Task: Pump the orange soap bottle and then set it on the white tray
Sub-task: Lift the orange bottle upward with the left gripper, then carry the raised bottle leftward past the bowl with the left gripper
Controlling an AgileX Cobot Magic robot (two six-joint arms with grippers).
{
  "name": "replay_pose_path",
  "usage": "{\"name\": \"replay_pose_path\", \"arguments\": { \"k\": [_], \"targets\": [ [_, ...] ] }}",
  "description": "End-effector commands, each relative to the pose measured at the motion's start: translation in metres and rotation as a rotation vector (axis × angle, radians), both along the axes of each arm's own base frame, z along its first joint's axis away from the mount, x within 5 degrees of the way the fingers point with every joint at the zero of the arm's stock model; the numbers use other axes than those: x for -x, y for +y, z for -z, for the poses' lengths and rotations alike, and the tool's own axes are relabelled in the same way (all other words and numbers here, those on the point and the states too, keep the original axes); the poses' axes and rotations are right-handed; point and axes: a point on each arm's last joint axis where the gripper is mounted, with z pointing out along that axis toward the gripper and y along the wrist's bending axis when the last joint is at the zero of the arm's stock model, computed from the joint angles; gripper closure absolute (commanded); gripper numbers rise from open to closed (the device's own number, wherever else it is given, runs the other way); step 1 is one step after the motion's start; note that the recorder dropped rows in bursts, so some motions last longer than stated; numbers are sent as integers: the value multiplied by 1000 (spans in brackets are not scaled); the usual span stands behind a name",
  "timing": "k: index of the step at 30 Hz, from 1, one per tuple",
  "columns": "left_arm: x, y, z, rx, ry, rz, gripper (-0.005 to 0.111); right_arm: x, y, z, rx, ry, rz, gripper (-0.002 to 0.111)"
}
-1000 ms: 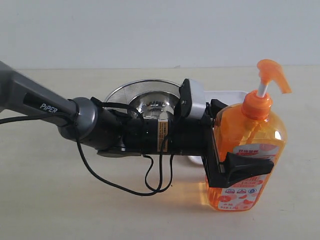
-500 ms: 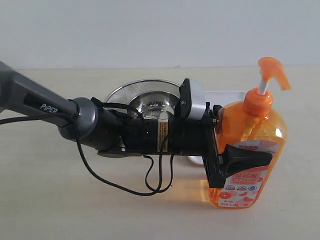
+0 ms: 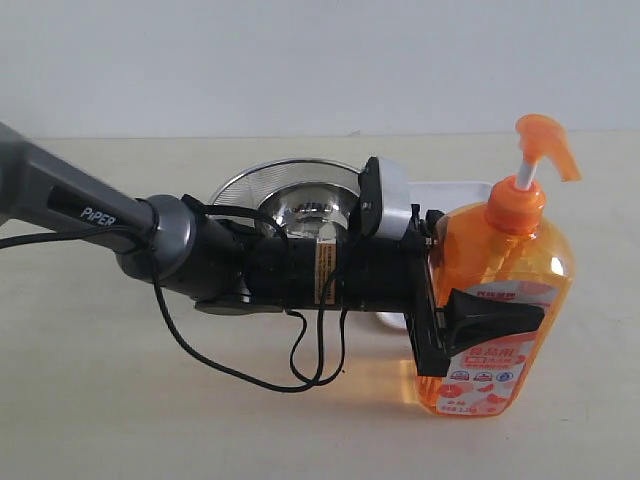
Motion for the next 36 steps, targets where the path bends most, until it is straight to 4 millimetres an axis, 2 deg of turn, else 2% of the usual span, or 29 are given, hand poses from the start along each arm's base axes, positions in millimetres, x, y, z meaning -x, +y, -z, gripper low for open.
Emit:
{"name": "replay_pose_path", "arguments": {
  "k": [1,4,8,12,16,17,18,20,22,24,26,27,28,29,32,33,35,36],
  "targets": [
    [2,-2,-2,22,2,15,102,0,0,-1,9,-13,-1,108],
    [2,-2,-2,28,29,18,102,0,0,-1,9,-13,-1,108],
    [1,-2,-7,42,151,9,102,0,0,-1,9,-13,-1,108],
    [6,-1,-47,82,79,50,102,0,0,-1,9,-13,-1,108],
    [13,5,-96,155,-2,58,102,0,0,-1,9,-13,-1,108],
    [19,10,-126,197,-22,65,102,0,0,-1,9,-13,-1,108],
    [23,13,-141,219,-36,68,102,0,0,-1,9,-13,-1,108],
    [27,24,-178,155,-68,-48,102,0,0,-1,9,-13,-1,108],
    [35,41,-211,30,-188,-174,102,0,0,-1,9,-13,-1,108],
    [47,60,-238,-29,-204,-270,102,0,0,-1,9,-13,-1,108],
    [53,78,-257,-57,-230,-376,102,0,0,-1,9,-13,-1,108],
    [58,102,-276,-78,-260,-564,102,0,0,-1,5,-11,-1,108],
    [61,118,-284,-95,-269,-692,102,0,0,-1,0,-11,-2,108],
    [63,132,-289,-106,-265,-791,102,0,0,-1,-7,-12,-2,108],
    [79,195,-300,-183,-244,-1227,102,0,0,-1,-7,-12,-2,108],
    [82,207,-301,-189,-245,-1302,102,0,0,-1,-7,-12,-2,108],
    [90,235,-302,-126,-273,-1490,102,0,0,-1,-7,-12,-2,108],
    [93,251,-299,-28,-274,-1606,102,0,0,-1,-7,-12,-2,108]
  ]
}}
